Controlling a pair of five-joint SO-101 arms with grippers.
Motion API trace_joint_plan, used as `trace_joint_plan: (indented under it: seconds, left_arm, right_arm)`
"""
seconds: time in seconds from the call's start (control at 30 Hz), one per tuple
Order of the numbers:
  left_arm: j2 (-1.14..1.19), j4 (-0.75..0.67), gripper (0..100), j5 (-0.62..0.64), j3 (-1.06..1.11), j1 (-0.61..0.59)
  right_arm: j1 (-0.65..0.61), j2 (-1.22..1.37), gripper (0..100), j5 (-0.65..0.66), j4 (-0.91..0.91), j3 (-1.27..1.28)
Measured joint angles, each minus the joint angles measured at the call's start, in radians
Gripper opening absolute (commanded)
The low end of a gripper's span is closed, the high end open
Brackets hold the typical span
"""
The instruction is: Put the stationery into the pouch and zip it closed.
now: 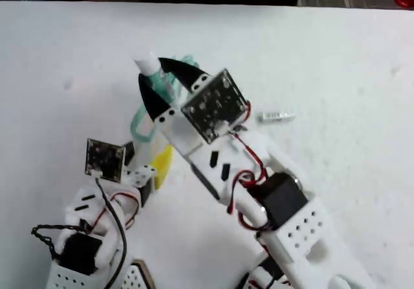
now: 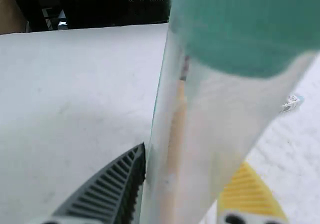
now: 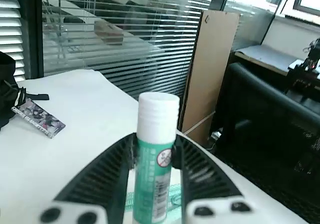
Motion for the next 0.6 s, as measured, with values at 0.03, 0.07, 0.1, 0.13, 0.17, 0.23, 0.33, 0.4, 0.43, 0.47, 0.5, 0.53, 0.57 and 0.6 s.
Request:
trace_joint_plan:
  seconds: [0.03, 0.07, 0.1, 0.13, 0.17, 0.23, 0.33, 0.4, 0.43, 0.47, 0.5, 0.53, 0.57, 0.6]
  left_arm:
    - [0.002, 0.0, 24, 0.0, 0.0, -0.003]
    - [0.003, 0.0, 24, 0.0, 0.0, -0.003]
    - [0.003, 0.0, 24, 0.0, 0.0, -0.003]
    - [0.003, 0.0, 24, 0.0, 0.0, -0.003]
    - [0.005, 0.0, 24, 0.0, 0.0, -0.006]
    - [0.005, 0.0, 24, 0.0, 0.0, -0.006]
    - [0.008, 0.0, 24, 0.0, 0.0, -0.008]
    - [0.008, 0.0, 24, 0.0, 0.0, -0.011]
    - [0.008, 0.0, 24, 0.0, 0.0, -0.011]
    - [0.008, 0.0, 24, 0.0, 0.0, -0.011]
    - [0.008, 0.0, 24, 0.0, 0.0, -0.011]
    - [0.008, 0.0, 24, 0.0, 0.0, -0.011]
    - [0.008, 0.0, 24, 0.0, 0.0, -0.011]
    - [0.008, 0.0, 24, 0.0, 0.0, -0.011]
  right_arm:
    - [0.0, 0.009, 1.7, -0.002, 0.0, 0.0]
    - [-0.002, 0.017, 1.7, -0.005, 0.0, 0.0]
    - [-0.003, 0.025, 1.7, -0.006, 0.0, 0.0]
    - [-0.006, 0.032, 1.7, -0.006, 0.0, 0.0]
    - [-0.015, 0.04, 1.7, -0.006, 0.0, 0.0]
    - [-0.035, 0.058, 1.7, -0.006, -0.005, 0.0]
    - [-0.06, 0.071, 1.7, -0.006, -0.038, 0.0]
    - [-0.066, 0.071, 1.7, -0.006, -0.049, 0.0]
    - [-0.066, 0.071, 1.7, -0.006, -0.052, 0.0]
    - [-0.066, 0.071, 1.7, -0.006, -0.052, 0.0]
    - [-0.064, 0.071, 1.7, -0.006, -0.052, 0.012]
    - [-0.063, 0.069, 1.7, -0.006, -0.052, 0.031]
    - [-0.063, 0.069, 1.7, -0.006, -0.052, 0.052]
    - [-0.063, 0.071, 1.7, -0.006, -0.052, 0.072]
